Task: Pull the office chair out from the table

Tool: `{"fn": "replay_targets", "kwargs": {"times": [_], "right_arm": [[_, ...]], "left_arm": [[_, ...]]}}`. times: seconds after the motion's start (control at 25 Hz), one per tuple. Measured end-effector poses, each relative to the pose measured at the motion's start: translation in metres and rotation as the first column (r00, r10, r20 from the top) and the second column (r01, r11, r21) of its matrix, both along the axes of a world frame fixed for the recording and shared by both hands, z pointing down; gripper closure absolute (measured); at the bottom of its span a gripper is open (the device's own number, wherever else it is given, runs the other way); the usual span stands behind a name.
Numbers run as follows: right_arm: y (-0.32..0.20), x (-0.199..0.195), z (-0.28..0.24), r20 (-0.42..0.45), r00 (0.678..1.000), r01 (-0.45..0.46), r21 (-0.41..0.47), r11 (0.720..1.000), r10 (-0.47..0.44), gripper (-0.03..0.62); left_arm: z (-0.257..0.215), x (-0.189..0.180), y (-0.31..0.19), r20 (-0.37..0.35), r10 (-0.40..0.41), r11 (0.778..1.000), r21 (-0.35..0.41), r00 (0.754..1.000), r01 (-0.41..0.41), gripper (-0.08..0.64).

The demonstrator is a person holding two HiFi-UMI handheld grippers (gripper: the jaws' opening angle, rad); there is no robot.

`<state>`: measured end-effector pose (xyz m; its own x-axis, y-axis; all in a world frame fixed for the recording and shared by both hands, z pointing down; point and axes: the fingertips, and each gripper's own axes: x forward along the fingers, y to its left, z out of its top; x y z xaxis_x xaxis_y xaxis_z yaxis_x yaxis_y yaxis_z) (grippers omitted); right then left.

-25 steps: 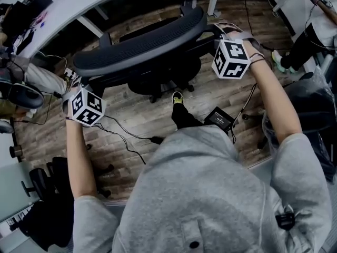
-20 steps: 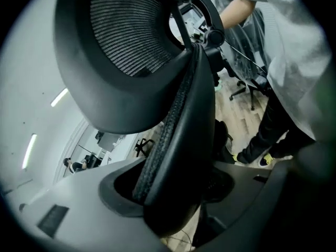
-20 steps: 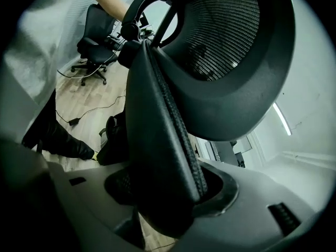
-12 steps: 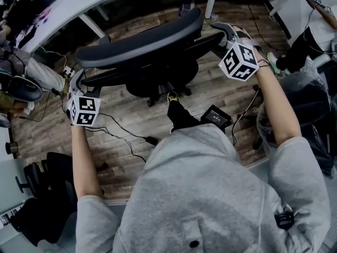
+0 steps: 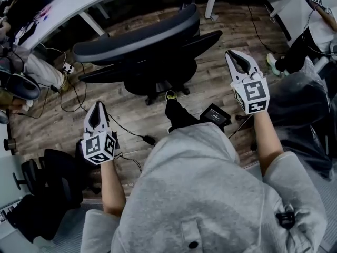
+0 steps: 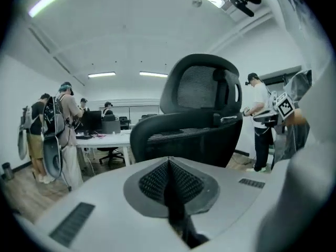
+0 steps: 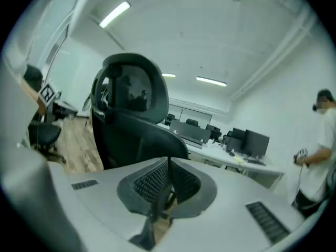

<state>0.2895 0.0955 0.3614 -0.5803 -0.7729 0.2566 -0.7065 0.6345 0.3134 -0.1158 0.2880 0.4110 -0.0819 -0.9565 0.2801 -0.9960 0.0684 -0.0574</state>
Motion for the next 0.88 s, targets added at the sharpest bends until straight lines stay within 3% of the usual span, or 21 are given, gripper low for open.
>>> {"fn": "replay_targets", "kwargs": {"times": [0.12,0.24,0.44,0.88], "right_arm": [[0.027,-0.017,-0.005,0.153,0.988,0.016,-0.080,0.997,-0.003,0.554],[0.042,-0.030,-0.010,0.205,0.979,0.035,-0.097,0.995,-0.014,0.557],[0.049,-0.039,-0.013,0.213,0.976,0.068,-0.102,0.992,-0.045,0.557],[0.058,-0.053,-0.015,0.187,0.978,0.105,-0.089,0.990,-0.087,0.557]], "left_arm": [[-0.010,0.047,-0.002,-0.011,0.018,1.000,0.016,1.000,-0.018,0.548],[-0.026,0.075,-0.009,0.004,0.037,0.999,0.035,0.999,-0.037,0.548],[-0.041,0.099,-0.021,-0.037,0.068,0.995,0.079,0.997,-0.065,0.548],[-0.052,0.089,-0.027,-0.048,0.036,0.995,0.092,0.998,-0.031,0.548]]}}
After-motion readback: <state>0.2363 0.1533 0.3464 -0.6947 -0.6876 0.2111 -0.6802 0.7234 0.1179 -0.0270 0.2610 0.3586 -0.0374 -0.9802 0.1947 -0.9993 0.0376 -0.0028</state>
